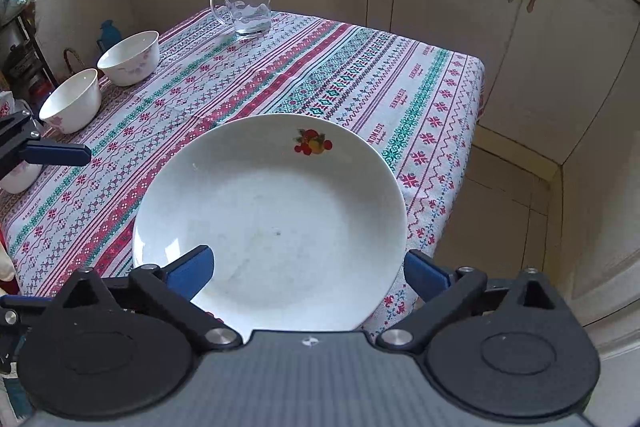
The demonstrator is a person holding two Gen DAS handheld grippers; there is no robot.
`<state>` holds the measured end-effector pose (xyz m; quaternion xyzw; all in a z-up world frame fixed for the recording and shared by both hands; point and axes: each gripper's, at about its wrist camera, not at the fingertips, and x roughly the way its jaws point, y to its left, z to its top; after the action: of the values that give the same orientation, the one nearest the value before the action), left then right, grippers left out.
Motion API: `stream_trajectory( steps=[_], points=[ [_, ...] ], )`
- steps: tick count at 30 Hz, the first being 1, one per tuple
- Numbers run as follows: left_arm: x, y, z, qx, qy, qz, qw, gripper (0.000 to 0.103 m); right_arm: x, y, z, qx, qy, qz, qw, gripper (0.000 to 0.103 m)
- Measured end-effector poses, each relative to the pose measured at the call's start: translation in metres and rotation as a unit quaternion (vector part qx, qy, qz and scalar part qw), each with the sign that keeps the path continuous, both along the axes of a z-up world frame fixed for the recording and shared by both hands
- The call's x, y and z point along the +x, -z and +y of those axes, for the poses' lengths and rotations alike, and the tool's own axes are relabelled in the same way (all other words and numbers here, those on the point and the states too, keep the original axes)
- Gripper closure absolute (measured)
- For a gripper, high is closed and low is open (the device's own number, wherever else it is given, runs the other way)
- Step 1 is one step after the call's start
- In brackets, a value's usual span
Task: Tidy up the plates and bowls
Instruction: 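Lower the fruit-decal plate onto the stack and open the right tool, then move both tools away from the plate stack toward the white bowls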
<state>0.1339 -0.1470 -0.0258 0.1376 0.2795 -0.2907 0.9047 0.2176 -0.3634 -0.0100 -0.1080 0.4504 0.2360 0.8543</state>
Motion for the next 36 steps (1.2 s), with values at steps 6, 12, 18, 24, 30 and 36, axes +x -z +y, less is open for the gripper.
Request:
stream_trajectory(
  steps=[6, 12, 18, 24, 30, 36],
  points=[
    [-0.014, -0.013, 0.019, -0.010, -0.009, -0.028, 0.9995, 0.001, -0.037, -0.012, 0.034, -0.055, -0.004, -0.082, 0.995, 0.000],
    [-0.028, -0.021, 0.044, -0.018, -0.022, -0.046, 0.9986, 0.001, -0.080, -0.013, 0.062, -0.065, 0.024, -0.133, 0.989, 0.000],
    [-0.040, -0.023, 0.075, -0.014, -0.045, -0.053, 0.9975, 0.001, -0.122, -0.014, 0.095, -0.053, 0.029, -0.175, 0.983, 0.000],
    [-0.051, -0.021, 0.118, -0.002, -0.069, -0.039, 0.9968, 0.001, -0.140, -0.004, 0.132, -0.015, 0.021, -0.165, 0.986, 0.000],
    [-0.051, -0.014, 0.168, 0.013, -0.109, -0.012, 0.9939, 0.001, -0.146, 0.006, 0.176, -0.007, -0.025, -0.159, 0.987, 0.000],
    [-0.050, -0.008, 0.218, 0.030, -0.136, 0.006, 0.9903, 0.001, -0.143, 0.010, 0.214, 0.007, -0.069, -0.146, 0.987, 0.000]
  ],
)
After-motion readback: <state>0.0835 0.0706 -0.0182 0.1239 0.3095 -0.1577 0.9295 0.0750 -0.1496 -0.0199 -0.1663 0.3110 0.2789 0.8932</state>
